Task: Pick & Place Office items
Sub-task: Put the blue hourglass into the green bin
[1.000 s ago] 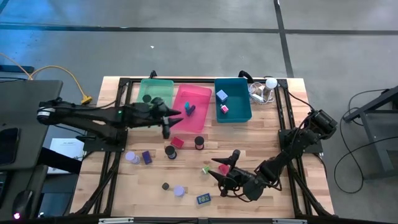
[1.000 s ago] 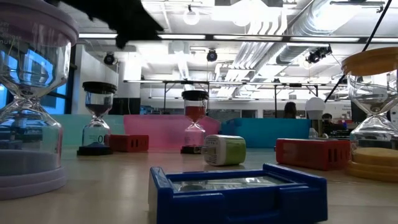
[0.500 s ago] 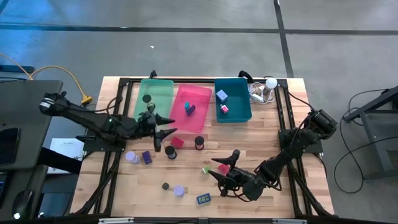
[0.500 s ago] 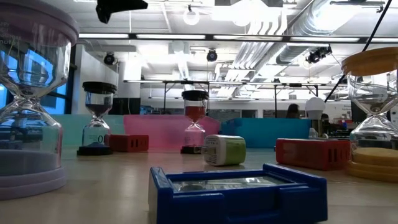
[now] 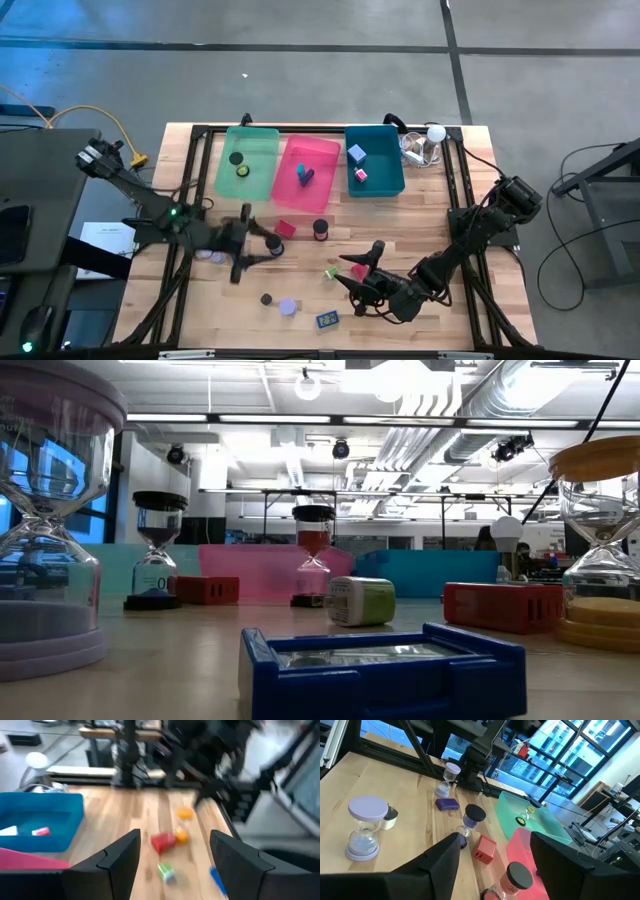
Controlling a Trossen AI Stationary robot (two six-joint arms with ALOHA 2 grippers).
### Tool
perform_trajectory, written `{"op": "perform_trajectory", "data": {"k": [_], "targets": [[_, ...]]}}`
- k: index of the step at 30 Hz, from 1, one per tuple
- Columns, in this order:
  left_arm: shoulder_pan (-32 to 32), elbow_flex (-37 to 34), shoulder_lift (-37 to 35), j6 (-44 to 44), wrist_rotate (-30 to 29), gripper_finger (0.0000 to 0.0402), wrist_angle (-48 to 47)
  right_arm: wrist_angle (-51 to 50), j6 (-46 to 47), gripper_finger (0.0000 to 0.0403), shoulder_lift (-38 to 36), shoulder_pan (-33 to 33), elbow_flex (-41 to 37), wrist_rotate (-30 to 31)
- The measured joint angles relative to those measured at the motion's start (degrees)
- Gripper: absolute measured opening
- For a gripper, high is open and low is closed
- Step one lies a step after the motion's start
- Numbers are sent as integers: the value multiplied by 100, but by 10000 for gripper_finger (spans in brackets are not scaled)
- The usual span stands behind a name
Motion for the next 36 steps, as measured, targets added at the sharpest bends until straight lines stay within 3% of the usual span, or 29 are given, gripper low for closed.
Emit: {"op": "perform_trajectory", "data": {"k": [8,15,25,32,36], "targets": [[-771,2,355,198,-1038,233,-710,3,108,231,0,0,0,-11],[-999,-4,840,158,-1844,233,-1118,-9,127,231,0,-4,0,-17],[-995,-4,1381,-136,-1804,233,-1121,-13,129,231,0,-4,0,-170],[-995,-5,1537,-72,-1044,233,-1173,-13,129,231,0,-4,0,-170],[-992,-7,1542,130,-950,233,-1184,-13,129,231,0,-4,0,-170]]}}
